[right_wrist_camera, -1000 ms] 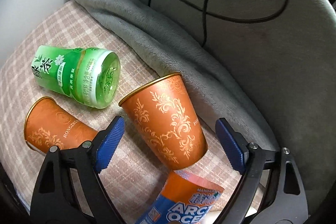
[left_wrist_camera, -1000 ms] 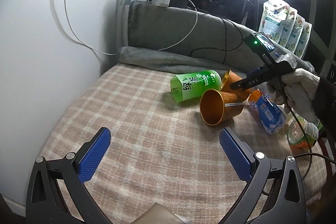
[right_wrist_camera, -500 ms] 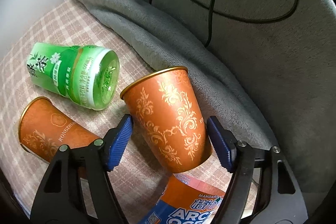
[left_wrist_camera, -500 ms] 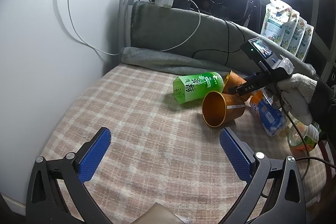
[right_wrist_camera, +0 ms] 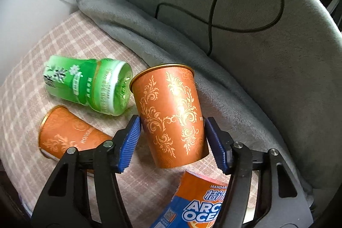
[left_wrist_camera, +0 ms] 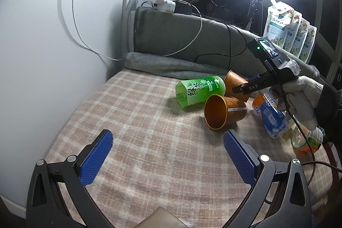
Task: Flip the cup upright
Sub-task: 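Close the right gripper on the orange cup's body and lift it, then rotate the held cup upright and lower it onto the table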
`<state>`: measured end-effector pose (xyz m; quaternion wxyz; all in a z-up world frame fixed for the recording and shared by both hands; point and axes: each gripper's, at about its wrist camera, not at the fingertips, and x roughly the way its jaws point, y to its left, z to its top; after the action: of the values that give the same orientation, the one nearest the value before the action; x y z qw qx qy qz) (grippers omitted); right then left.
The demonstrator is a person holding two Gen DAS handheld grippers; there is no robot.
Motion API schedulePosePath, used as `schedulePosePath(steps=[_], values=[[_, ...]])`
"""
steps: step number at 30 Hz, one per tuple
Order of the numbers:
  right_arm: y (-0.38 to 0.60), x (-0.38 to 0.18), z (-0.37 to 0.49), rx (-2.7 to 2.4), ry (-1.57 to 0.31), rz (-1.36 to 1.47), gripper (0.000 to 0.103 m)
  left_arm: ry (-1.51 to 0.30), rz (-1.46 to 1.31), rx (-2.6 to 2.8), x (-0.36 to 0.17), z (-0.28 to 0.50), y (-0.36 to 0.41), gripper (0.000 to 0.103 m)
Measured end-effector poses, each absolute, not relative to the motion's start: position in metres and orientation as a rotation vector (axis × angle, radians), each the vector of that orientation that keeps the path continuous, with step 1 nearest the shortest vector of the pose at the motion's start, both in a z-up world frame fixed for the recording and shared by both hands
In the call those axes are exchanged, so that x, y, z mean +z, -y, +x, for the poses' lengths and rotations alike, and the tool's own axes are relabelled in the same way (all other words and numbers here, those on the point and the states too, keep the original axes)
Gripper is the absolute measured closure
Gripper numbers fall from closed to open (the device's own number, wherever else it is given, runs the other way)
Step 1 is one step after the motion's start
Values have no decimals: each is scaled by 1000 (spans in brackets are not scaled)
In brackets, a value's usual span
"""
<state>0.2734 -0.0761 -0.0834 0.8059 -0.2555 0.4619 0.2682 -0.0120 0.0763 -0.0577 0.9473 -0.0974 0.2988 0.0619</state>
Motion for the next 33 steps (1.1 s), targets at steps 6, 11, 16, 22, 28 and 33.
schedulePosePath(steps=[6, 11, 16, 22, 28, 33], values=[[104, -66, 263, 565, -936, -472, 39, -597, -201, 136, -54, -14, -79, 1], [125, -44, 226, 580, -884, -384, 39, -597, -196, 123, -55, -14, -75, 1], [157, -31, 185, 602, -871, -244, 39, -598, -191, 101, -53, -12, -69, 1], [188, -52, 129, 603, -920, -33, 39, -622, -232, 25, -54, -6, -61, 1], [206, -85, 94, 552, -993, 178, 38, -706, -322, -68, -67, 2, -55, 1], [219, -111, 85, 497, -1042, 345, 38, -733, -350, -112, -69, 2, -48, 3]])
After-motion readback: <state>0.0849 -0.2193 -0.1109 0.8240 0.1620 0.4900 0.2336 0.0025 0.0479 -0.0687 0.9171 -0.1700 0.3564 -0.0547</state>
